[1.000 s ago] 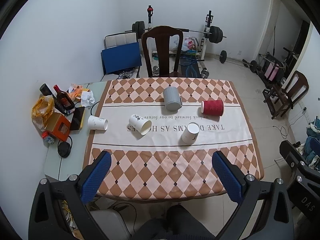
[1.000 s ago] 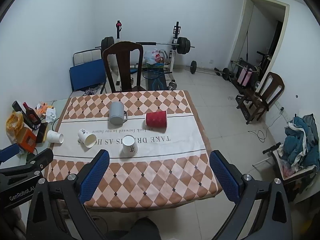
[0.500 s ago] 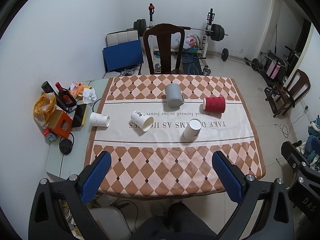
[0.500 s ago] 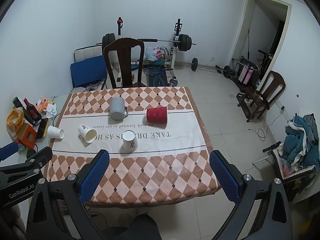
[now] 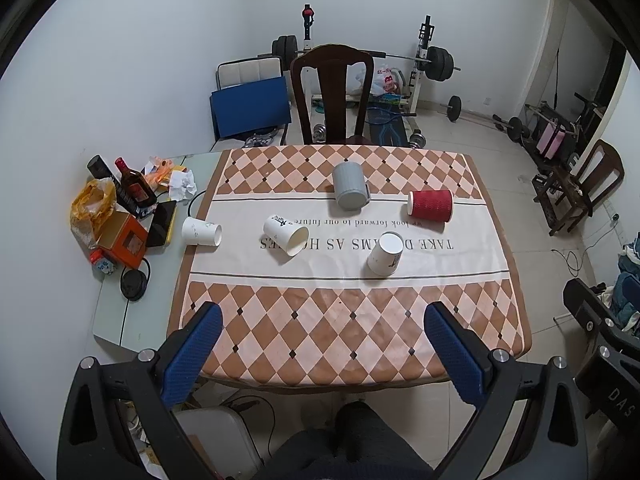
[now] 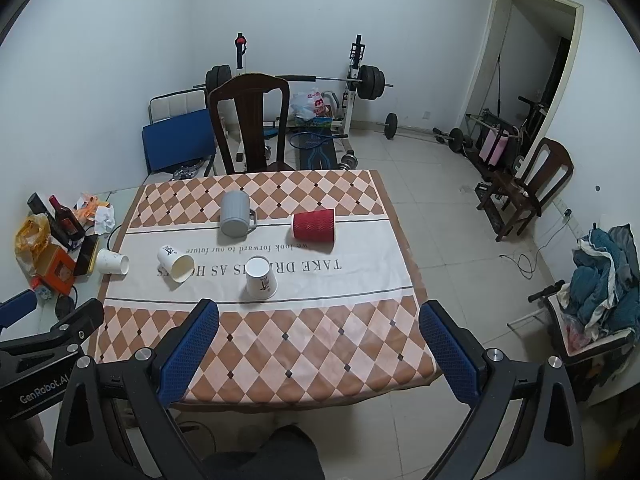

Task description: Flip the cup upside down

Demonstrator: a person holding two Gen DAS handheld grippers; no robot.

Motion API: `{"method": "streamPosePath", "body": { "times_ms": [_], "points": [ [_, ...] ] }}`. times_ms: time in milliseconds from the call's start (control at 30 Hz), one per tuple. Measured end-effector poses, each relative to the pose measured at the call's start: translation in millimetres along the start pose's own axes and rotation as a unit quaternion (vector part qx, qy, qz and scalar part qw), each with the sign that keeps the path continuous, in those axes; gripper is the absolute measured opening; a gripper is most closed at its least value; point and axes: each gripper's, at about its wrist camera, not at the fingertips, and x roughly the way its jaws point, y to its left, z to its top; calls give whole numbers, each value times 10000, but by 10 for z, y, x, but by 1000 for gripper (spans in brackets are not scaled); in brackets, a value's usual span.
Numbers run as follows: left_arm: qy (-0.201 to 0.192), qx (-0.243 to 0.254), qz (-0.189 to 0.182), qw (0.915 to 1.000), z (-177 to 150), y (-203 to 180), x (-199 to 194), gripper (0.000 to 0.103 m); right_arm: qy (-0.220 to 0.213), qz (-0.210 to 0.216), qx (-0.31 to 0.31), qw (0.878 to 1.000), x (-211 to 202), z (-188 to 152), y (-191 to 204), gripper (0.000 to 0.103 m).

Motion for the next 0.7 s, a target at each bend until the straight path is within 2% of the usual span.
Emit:
{"method": "streamPosePath", "body": {
  "times_ms": [700],
  "points": [
    [-120,-4,-28,9999,36,-100,-161,103,9,29,10,10000,-60,-65,-33,103]
  ]
}}
